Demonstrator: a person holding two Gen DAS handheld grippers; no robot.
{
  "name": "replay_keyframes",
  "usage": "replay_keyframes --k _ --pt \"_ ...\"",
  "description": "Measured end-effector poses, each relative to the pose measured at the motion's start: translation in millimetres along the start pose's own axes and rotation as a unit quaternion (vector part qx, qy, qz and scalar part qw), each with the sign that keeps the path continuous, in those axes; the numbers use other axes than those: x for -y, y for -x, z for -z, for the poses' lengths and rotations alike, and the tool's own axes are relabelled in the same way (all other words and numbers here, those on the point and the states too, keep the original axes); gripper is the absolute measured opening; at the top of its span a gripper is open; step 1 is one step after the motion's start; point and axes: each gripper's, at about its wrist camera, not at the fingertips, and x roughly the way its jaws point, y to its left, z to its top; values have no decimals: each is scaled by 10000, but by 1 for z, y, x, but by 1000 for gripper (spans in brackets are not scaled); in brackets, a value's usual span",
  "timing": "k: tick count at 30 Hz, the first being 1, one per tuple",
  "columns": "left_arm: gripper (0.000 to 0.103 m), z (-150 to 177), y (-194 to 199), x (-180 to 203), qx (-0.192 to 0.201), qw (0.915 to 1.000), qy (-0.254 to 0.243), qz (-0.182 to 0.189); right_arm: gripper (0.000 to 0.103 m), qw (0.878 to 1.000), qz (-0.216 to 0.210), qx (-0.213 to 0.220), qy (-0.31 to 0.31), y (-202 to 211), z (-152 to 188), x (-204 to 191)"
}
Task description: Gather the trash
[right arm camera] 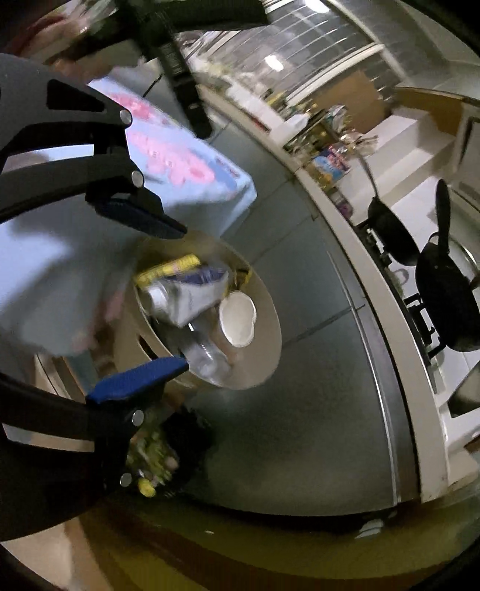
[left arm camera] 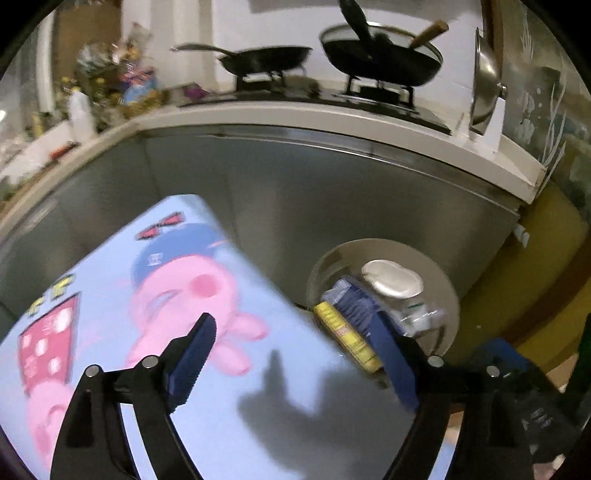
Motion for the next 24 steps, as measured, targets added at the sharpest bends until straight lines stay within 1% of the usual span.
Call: replay_keyframes --k 2,4,5,8,10,16,17,19,20,21,24 --pt "87 13 18 -10 128 9997 14 -216 73 9999 -105 -16 -98 7 6 -8" --pt "92 23 30 -19 201 9992 47 -341 74 9996 -218 -58 -156 12 11 -16" --pt "92 29 39 -24 248 9988 81 -404 74 9995 -272 -79 -172 17 15 -22" --pt "94 43 61 -38 364 9980 189 -476 77 9986 -427 -141 -261 25 21 -33" --pt "98 49 74 -45 445 9973 232 -531 77 9981 -520 -149 -286 32 25 -43" --pt "99 63 108 -63 667 9954 354 -587 80 9986 -536 -45 -11 54 33 -73" --pt "99 64 112 -65 686 9952 380 -585 80 9987 -508 18 60 61 36 -80" --pt "99 67 118 -69 722 9947 442 -586 85 9989 -380 178 195 71 40 -90" --pt "99 68 122 -71 730 9944 482 -594 91 9985 -272 341 344 80 45 -99" --pt "99 69 123 -72 732 9943 503 -592 93 9978 -227 443 447 86 48 -105" --pt "99 73 130 -77 751 9936 558 -630 97 9954 -175 649 679 100 55 -121"
